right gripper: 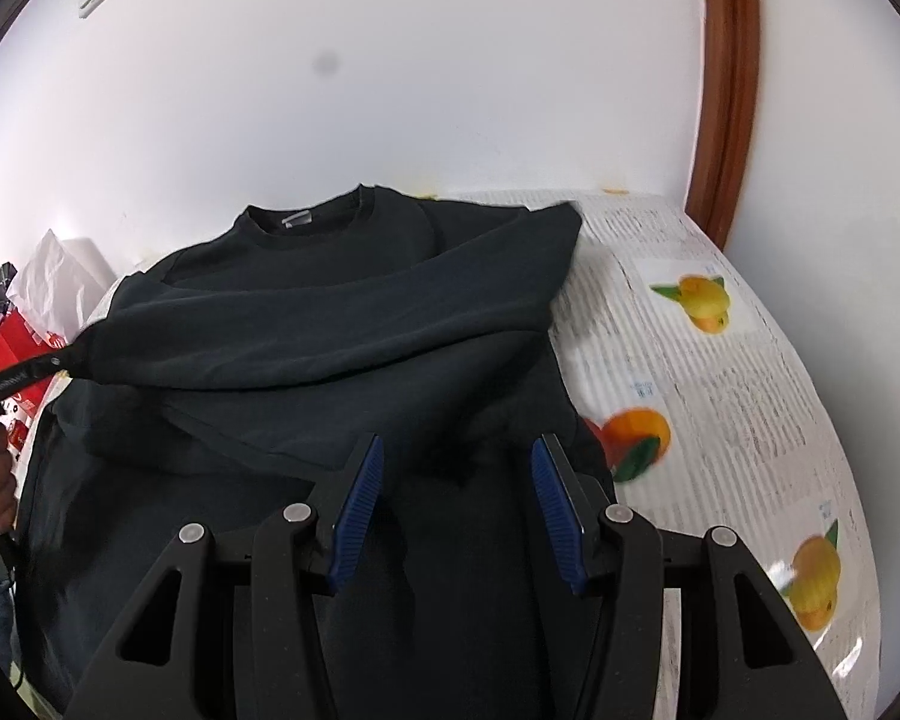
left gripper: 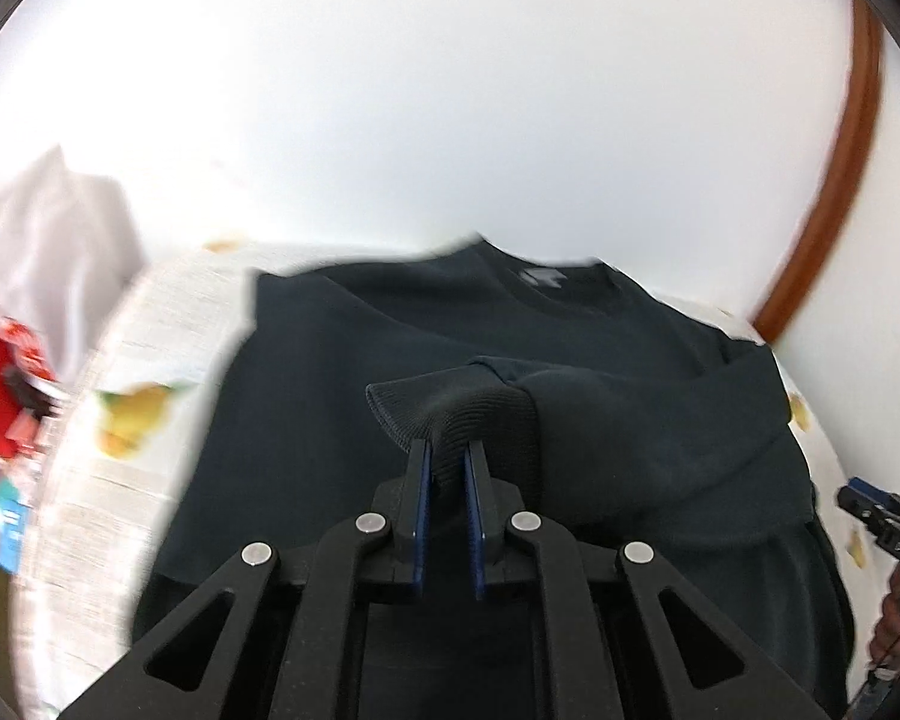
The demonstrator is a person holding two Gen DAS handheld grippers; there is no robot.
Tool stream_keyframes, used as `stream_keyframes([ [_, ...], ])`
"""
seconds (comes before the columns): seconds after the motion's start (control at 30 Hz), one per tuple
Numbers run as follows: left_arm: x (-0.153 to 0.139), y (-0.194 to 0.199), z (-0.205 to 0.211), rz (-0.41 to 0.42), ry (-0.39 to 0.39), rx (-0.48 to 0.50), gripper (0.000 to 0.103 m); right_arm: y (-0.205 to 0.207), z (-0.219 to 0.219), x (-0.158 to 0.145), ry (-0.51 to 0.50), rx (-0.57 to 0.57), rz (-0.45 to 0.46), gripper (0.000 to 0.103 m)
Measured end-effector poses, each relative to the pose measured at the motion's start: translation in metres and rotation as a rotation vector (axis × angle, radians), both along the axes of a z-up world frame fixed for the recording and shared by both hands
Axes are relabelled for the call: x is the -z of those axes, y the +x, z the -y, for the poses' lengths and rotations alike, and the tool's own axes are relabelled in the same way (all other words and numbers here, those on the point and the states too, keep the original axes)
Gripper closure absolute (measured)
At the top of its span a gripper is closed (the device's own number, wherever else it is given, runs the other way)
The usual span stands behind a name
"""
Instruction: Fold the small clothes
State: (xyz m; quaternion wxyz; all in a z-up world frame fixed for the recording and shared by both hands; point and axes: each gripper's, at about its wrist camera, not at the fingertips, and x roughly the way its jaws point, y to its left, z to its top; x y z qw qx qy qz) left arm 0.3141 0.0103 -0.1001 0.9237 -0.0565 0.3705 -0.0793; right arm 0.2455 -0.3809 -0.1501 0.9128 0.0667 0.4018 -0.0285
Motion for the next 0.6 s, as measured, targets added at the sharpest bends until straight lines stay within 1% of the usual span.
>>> stream_keyframes([
  [0.1,-0.005,0.001,-0.026,0.011,0.031,-0.056,0.093,0.016,-0.004,-0.006,-0.014,-0.002,0.019,0.052],
  [0.17,0.0,0.002,-0.04,-0.018,0.042,-0.074,0.093,0.027,-0.006,-0.004,-0.021,0.001,0.017,0.052],
  [0.23,0.013,0.003,-0.048,-0.06,0.053,-0.079,0.093,0.04,-0.008,0.004,-0.034,0.014,-0.003,0.052],
  [0.37,0.037,0.0,-0.05,-0.12,0.058,-0.074,0.092,0.058,-0.009,0.027,-0.071,0.046,-0.062,0.052],
  [0.5,0.049,0.0,-0.051,-0.139,0.056,-0.072,0.092,0.067,-0.006,0.048,-0.096,0.074,-0.131,0.052],
  [0.6,0.049,0.0,-0.051,-0.137,0.059,-0.074,0.089,0.063,-0.002,0.05,-0.089,0.082,-0.117,0.052],
])
